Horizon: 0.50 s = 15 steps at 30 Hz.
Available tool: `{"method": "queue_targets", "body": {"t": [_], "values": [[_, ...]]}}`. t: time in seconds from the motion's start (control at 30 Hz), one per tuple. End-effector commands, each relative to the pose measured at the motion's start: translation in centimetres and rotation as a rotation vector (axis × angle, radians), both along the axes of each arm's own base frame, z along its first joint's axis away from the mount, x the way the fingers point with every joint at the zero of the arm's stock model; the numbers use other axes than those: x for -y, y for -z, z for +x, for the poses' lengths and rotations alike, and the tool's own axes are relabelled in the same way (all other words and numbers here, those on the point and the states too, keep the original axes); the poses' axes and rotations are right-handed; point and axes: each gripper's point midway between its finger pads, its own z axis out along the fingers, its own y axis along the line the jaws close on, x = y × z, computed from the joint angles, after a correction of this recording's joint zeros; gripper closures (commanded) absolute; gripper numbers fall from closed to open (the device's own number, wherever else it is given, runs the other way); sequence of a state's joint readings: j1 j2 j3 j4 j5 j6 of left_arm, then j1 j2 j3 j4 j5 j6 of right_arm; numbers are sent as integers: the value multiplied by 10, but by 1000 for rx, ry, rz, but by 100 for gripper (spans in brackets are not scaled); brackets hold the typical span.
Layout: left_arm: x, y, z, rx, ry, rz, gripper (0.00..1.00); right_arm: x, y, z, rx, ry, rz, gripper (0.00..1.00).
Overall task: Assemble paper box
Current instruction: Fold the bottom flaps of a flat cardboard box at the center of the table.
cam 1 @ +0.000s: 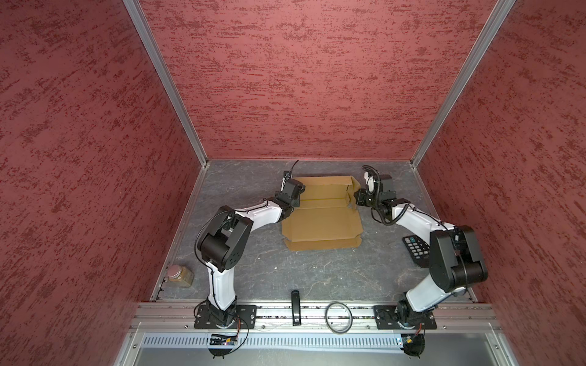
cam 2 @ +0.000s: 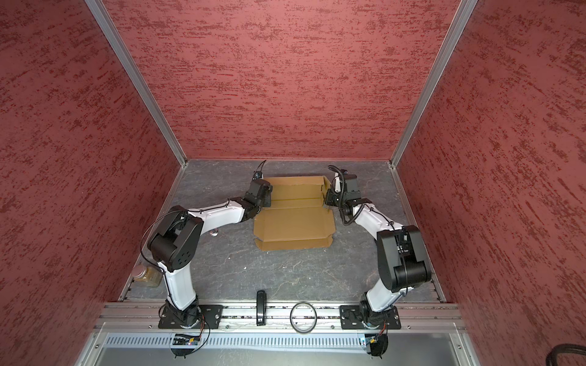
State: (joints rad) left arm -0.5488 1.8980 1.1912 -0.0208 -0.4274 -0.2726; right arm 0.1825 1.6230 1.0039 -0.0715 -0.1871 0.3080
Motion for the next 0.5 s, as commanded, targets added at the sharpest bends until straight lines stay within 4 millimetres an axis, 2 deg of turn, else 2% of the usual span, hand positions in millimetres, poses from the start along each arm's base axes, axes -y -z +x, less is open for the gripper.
{"method": "queue_targets", "body": {"t": [0.0, 0.47], "values": [[5, 5, -5, -24, 35, 13, 100, -1, 2, 2, -2, 8, -7, 76], [5, 3, -6, -22, 39, 17, 100, 0, -2, 2, 2, 4, -19, 52]]}}
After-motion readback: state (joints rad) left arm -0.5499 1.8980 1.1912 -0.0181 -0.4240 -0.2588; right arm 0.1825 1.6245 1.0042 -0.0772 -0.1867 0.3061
